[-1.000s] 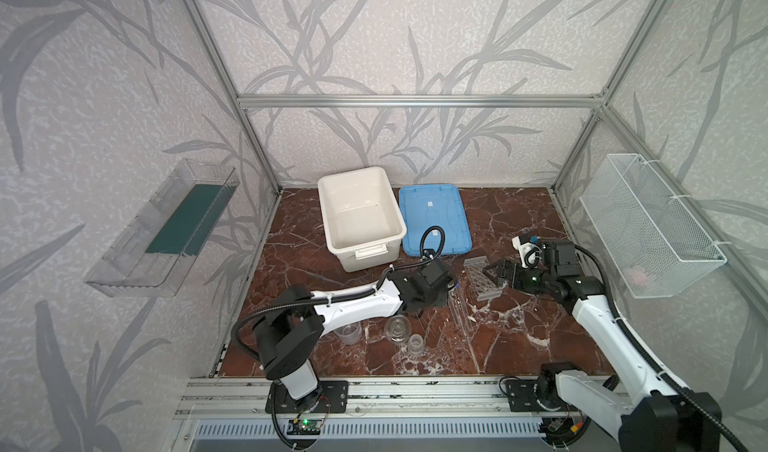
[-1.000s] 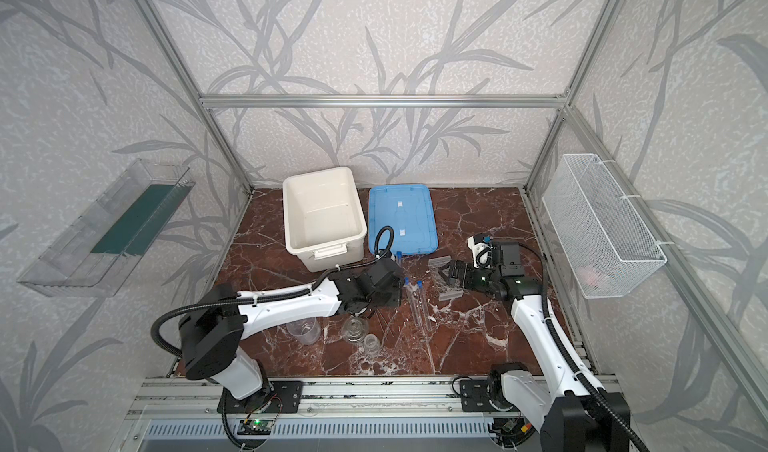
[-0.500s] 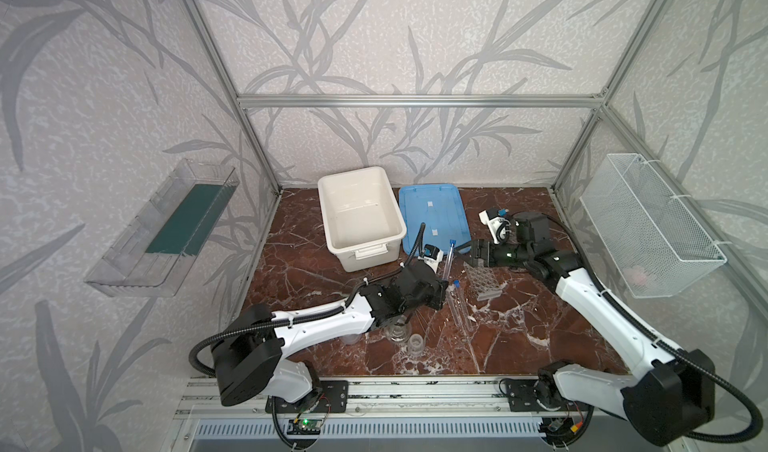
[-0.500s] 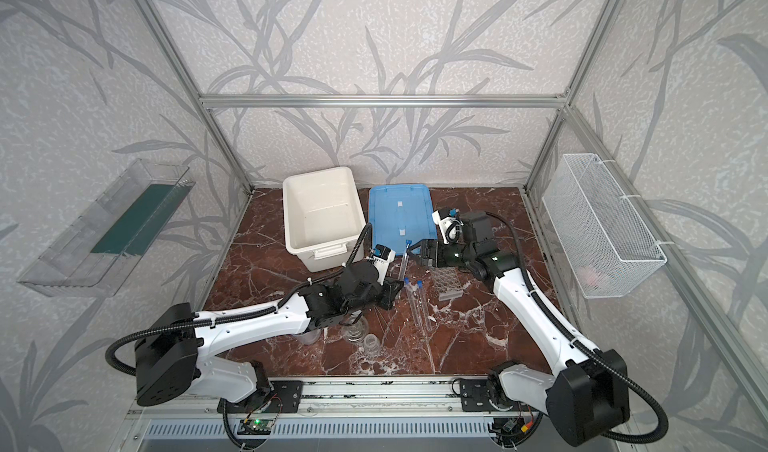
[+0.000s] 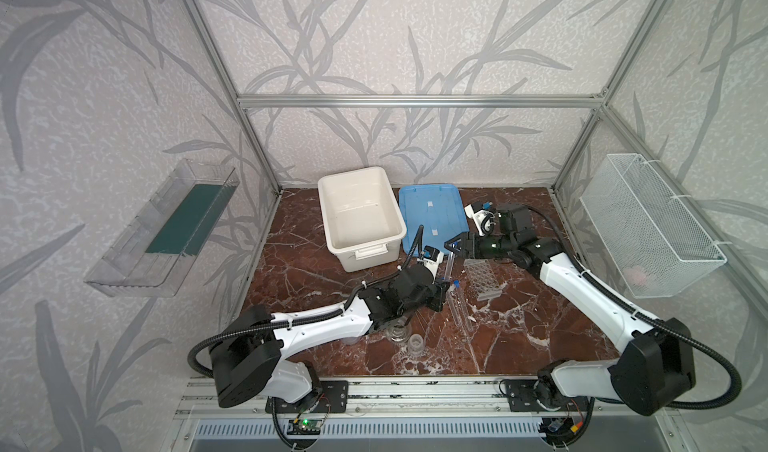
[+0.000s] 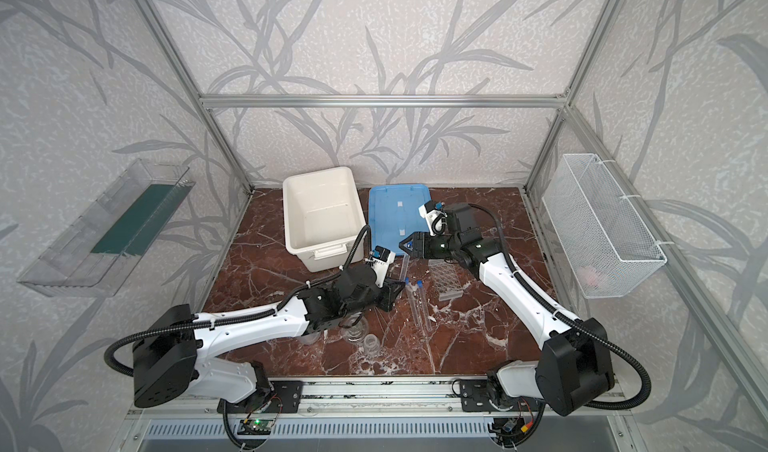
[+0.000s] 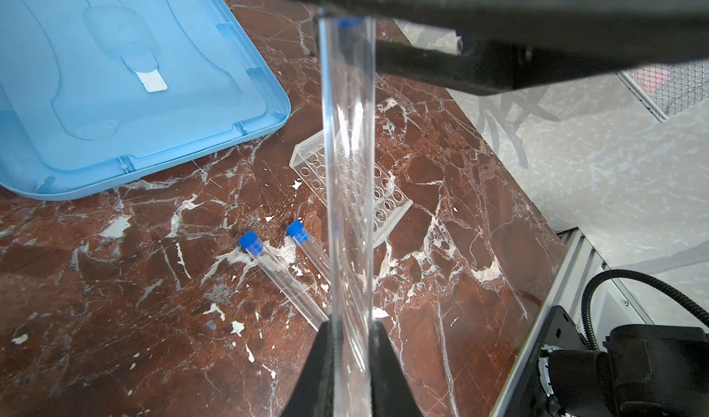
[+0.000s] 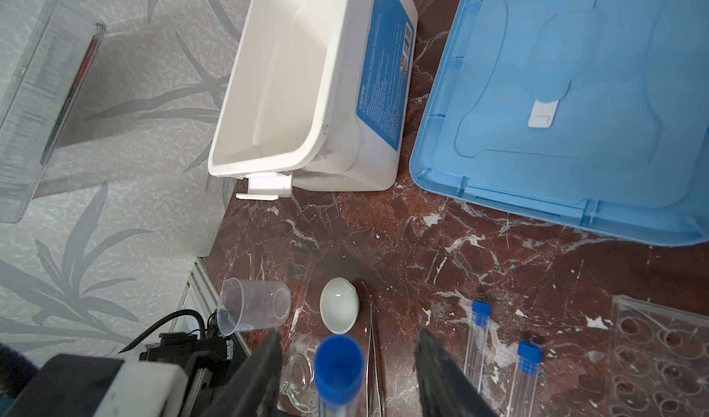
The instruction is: Organize the chemistry lab equipment
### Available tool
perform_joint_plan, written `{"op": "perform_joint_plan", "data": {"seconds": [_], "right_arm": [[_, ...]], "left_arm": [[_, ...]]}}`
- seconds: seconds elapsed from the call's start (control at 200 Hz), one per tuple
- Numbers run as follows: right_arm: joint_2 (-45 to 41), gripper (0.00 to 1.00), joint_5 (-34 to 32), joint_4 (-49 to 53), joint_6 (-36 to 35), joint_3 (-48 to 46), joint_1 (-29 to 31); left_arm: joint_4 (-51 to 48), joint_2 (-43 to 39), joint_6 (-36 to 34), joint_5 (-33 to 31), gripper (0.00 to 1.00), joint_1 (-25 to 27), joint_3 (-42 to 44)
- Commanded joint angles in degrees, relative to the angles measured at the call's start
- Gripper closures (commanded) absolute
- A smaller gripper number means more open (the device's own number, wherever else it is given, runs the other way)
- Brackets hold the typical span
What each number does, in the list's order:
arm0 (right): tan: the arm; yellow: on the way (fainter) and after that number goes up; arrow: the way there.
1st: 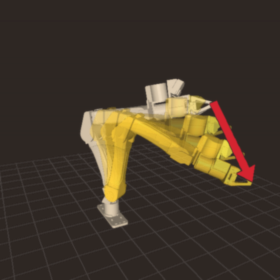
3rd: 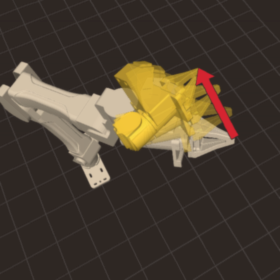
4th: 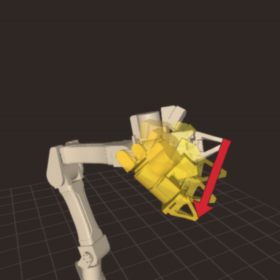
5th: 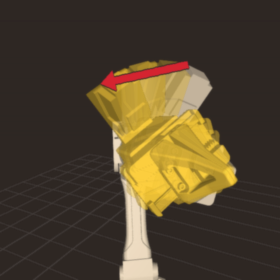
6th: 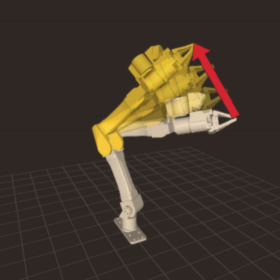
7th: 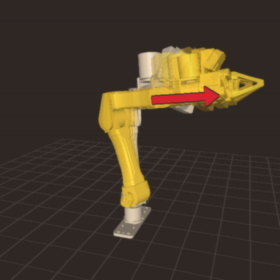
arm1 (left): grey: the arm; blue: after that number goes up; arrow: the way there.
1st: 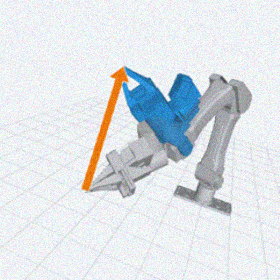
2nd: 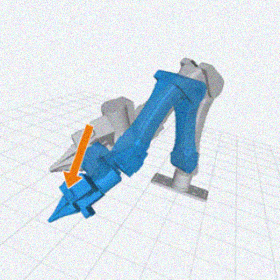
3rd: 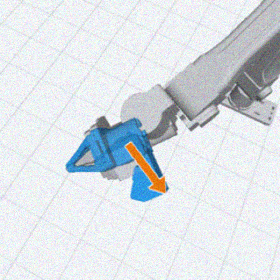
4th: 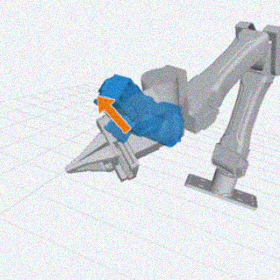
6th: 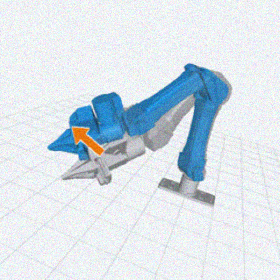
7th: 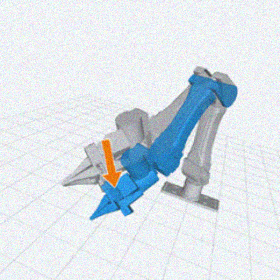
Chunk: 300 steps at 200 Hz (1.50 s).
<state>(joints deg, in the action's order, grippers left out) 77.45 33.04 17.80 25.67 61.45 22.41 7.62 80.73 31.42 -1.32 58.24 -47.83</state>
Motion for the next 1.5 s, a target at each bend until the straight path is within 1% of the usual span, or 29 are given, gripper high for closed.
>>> {"op": "perform_joint_plan", "data": {"seconds": [0.0, 0.28, 0.54, 0.58, 0.68, 0.7, 0.75, 0.805, 0.85, 0.875, 0.91, 0.985, 1.055, 1.155, 1.245, 1.37, 1.495], "right_arm": [[-0.37, 0.53, 0.46, -1.01, 0.06, 0.34, 0.15], [-1.51, 0.72, 0.89, -1.81, 0.52, -1.1, 0.15], [-1.78, 0.78, 0.39, -2.68, 0.87, -2.66, 0.15], [-1.78, 0.79, 0.41, -2.77, 0.79, -2.84, 0.03], [-2.15, 0.81, -0.54, -3.12, 0.74, -3.35, 0.08], [-2.32, 0.81, -0.9, -3.2, 0.62, -3.5, 0.1], [-2.94, 0.82, -2.21, -3.51, 0.44, -3.99, 0.08], [-3.71, 0.82, -4.21, -3.7, 0.16, -4.53, 0.02], [-4.51, 0.82, -6.37, -3.45, -0.66, -4.77, 0.0], [-5.02, 0.82, -7.9, -3.16, -1.35, -4.85, 0.0], [-5.85, 0.82, -10.38, -2.73, -2.5, -5.02, 0.0], [-7.94, 0.82, -16.69, -2.85, -5.28, -5.77, -0.08], [-10.22, 0.82, -23.25, -5.04, -8.64, -7.5, -0.04], [-12.73, 0.83, -32.54, -9.56, -13.52, -10.36, -0.11], [-13.98, 0.82, -38.35, -13.82, -17.15, -12.41, -0.09], [-14.86, 0.83, -44.0, -20.89, -20.52, -15.19, -0.09], [-13.18, 0.82, -47.18, -27.92, -22.82, -17.24, -0.22]], "left_arm": [[1.18, -0.88, -0.92, 0.34, 0.84, 0.32, -0.41], [1.36, 0.4, -0.65, 0.14, 0.84, 0.68, -0.92], [1.06, 1.44, -0.66, -0.05, 0.84, 0.85, -1.46], [1.41, 1.53, -0.57, 0.09, 0.81, 0.91, -1.47], [2.92, 2.14, -0.27, -0.08, 0.7, 0.91, -1.44], [3.22, 2.28, -0.22, -0.08, 0.65, 0.9, -1.43], [3.37, 2.59, -0.32, 0.07, 0.49, 0.83, -2.0], [3.53, 2.82, -0.81, 0.3, 0.3, 0.9, -2.79], [2.71, 2.9, -0.09, -0.75, 0.18, 0.83, -3.79], [1.39, 2.99, 0.69, -1.89, 0.11, 0.81, -4.85], [-1.18, 3.23, 1.85, -3.65, 0.07, 0.77, -6.63], [-7.54, 4.02, 4.83, -7.06, 0.05, 0.69, -11.44], [-12.8, 5.21, 10.45, -9.56, 0.01, 0.55, -15.79], [-11.21, 7.41, 13.92, -5.62, 0.01, 0.17, -18.95], [-9.9, 10.05, 15.19, -3.62, 0.01, 0.1, -21.38], [-9.1, 13.92, 16.76, -2.53, 0.01, -0.04, -23.76], [-6.81, 17.02, 18.73, 0.18, 0.01, -0.83, -24.2]]}}
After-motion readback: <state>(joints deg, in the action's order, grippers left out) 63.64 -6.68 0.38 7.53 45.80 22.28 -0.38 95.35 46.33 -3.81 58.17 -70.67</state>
